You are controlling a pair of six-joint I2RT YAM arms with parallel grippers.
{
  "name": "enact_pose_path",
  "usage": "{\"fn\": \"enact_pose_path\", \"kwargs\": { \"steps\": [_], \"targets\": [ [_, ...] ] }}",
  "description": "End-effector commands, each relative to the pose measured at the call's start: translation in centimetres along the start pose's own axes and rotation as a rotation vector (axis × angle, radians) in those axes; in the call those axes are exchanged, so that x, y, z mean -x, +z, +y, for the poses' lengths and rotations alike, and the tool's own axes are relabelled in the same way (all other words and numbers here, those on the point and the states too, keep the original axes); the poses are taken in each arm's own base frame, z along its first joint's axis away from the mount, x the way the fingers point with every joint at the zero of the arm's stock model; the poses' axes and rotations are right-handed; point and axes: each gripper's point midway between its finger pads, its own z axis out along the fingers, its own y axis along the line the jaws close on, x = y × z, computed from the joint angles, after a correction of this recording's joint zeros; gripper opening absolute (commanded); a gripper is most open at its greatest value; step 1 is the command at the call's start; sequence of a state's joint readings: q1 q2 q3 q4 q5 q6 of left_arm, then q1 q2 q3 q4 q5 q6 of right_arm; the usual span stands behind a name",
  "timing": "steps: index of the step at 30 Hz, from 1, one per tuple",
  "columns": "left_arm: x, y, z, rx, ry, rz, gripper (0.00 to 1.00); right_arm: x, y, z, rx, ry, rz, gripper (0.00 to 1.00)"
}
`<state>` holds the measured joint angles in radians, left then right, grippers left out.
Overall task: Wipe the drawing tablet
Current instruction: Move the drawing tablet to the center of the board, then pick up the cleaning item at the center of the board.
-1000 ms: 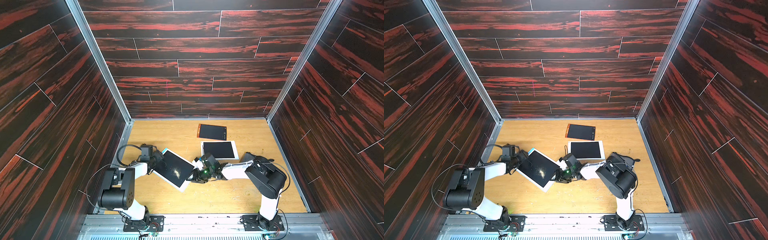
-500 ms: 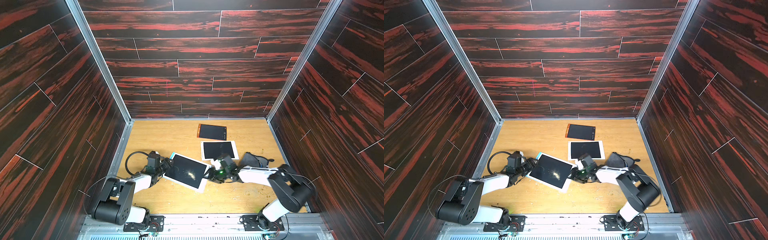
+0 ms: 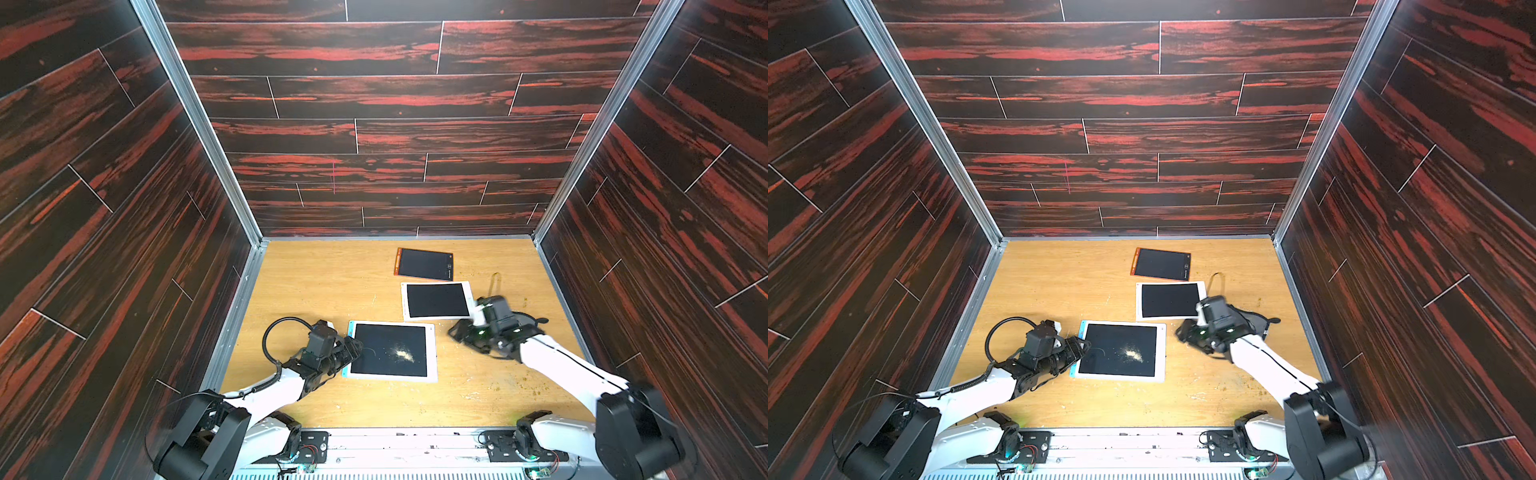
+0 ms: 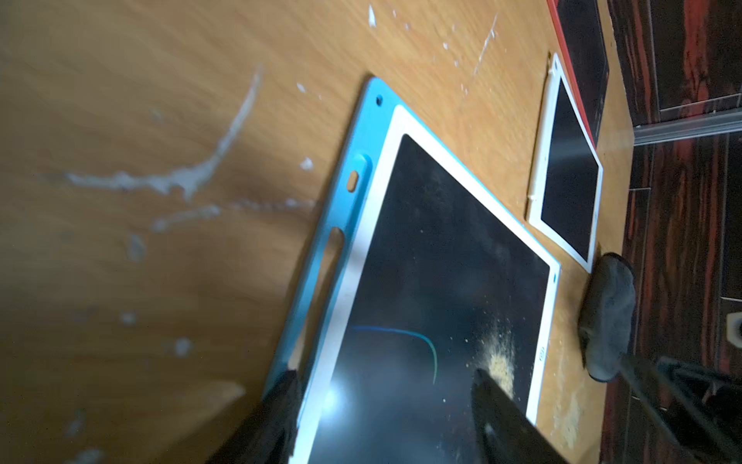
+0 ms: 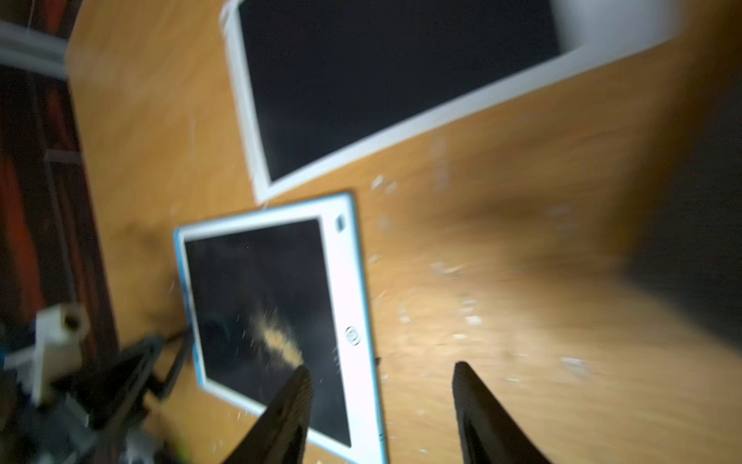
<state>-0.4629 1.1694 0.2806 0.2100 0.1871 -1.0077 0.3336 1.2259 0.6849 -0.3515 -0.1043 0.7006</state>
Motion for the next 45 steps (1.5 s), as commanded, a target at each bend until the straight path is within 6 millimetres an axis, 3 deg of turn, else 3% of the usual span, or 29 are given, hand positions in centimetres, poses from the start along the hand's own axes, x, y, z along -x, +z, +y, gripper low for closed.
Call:
{"fn": "enact_pose_path", "kwargs": {
  "steps": [1, 5, 10, 15, 18, 25, 28, 30, 33, 35, 39, 45],
  "targets": [
    [-1.9, -0.3, 1.9, 0.06, -0.035, 0.037, 0.69, 2.7, -3.1, -4.8, -0.242, 0.089, -0.084, 0.61],
    [-1.5, -0.9, 0.2, -0.001, 0.003, 0.02, 0.69, 6.0, -6.5, -9.8, -0.449, 0.245, -0.182, 0.66],
    [-2.2, 0.3, -1.6, -0.067, 0.037, 0.089, 0.68, 8.6, -7.3, -13.9, -0.601, 0.319, -0.217, 0.78],
    [-3.0, 2.4, -2.4, -0.123, 0.03, 0.137, 0.66, 8.9, -4.1, -15.0, -0.608, 0.312, -0.127, 0.79],
    [-2.7, 2.6, -3.2, -0.144, 0.039, 0.136, 0.66, 8.5, -2.1, -15.5, -0.583, 0.297, -0.099, 0.79],
    [-1.2, -1.0, -4.7, -0.099, 0.152, 0.086, 0.66, 6.7, 2.5, -16.5, -0.539, 0.282, 0.026, 0.77],
    [-0.5, -3.2, -6.2, -0.122, 0.185, 0.054, 0.66, 6.1, 3.6, -16.3, -0.494, 0.293, 0.042, 0.59],
    [-0.1, -4.4, -7.2, -0.145, 0.203, 0.038, 0.66, 6.1, 3.5, -16.2, -0.488, 0.301, 0.029, 0.28],
    [0.1, -4.9, -8.3, -0.166, 0.244, 0.029, 0.65, 6.7, 2.6, -15.7, -0.479, 0.294, -0.007, 0.0],
    [-0.1, -4.7, -9.2, -0.186, 0.275, 0.038, 0.63, 7.2, 1.3, -15.0, -0.461, 0.286, -0.048, 0.0],
    [-1.7, -3.9, -13.8, -0.258, 0.382, 0.07, 0.61, 7.2, -1.9, -11.5, -0.313, 0.23, -0.138, 0.0],
    [-6.0, -2.5, -23.1, -0.419, 0.485, 0.145, 0.61, 3.2, -4.0, -4.7, -0.074, 0.056, -0.107, 0.0]
  ]
}}
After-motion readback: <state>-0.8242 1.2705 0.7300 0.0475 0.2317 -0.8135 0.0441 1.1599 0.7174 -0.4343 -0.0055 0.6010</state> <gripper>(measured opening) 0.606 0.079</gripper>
